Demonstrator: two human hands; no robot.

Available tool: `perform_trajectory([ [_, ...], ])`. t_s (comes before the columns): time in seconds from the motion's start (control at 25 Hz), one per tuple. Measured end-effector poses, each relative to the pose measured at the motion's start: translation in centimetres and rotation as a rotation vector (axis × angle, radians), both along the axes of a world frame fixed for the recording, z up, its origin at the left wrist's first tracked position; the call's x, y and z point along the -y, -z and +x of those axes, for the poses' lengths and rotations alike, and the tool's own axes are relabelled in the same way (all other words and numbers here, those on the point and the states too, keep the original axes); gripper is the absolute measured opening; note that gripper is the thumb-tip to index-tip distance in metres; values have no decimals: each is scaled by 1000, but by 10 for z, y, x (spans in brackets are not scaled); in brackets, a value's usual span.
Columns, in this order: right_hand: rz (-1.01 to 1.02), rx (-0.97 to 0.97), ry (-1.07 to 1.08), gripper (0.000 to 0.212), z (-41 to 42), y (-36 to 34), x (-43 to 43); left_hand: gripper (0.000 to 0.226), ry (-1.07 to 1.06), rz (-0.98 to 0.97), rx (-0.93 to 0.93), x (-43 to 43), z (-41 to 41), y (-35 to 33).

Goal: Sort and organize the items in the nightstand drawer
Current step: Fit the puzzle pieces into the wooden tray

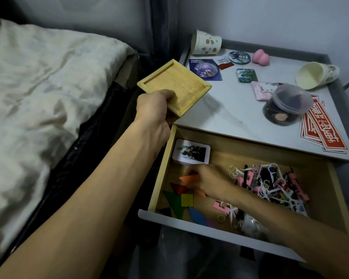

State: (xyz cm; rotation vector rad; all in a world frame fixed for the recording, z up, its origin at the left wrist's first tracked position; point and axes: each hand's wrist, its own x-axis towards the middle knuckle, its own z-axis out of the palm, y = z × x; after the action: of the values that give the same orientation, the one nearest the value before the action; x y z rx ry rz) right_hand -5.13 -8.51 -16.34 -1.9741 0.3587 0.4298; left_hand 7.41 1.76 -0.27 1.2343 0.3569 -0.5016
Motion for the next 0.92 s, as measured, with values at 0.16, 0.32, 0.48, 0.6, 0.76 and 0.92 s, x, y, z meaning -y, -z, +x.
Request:
perform_trajectory([
  [0.16, -334, 224, -333, 29, -4, 1, -12, 22, 4, 27, 2, 1, -1, 1],
  [0.32, -445, 282, -557, 36, -12, 7, -15, 26, 20, 27, 12, 2, -1, 2],
  [0.48, -500, 194, -546, 18, -14, 10, -1, 21, 9, 17, 8, 3, 0, 3],
  [0.6, -474, 210, -506, 17, -15, 19, -2, 17, 13, 8, 5, 4, -1, 2],
  [0.76, -575, 275, -584, 30, -11, 7, -26, 19, -2, 18, 10, 5, -2, 3],
  [0.92, -768, 302, -620, 38, -8, -3, -36, 17, -12, 5, 2, 3, -2, 4],
])
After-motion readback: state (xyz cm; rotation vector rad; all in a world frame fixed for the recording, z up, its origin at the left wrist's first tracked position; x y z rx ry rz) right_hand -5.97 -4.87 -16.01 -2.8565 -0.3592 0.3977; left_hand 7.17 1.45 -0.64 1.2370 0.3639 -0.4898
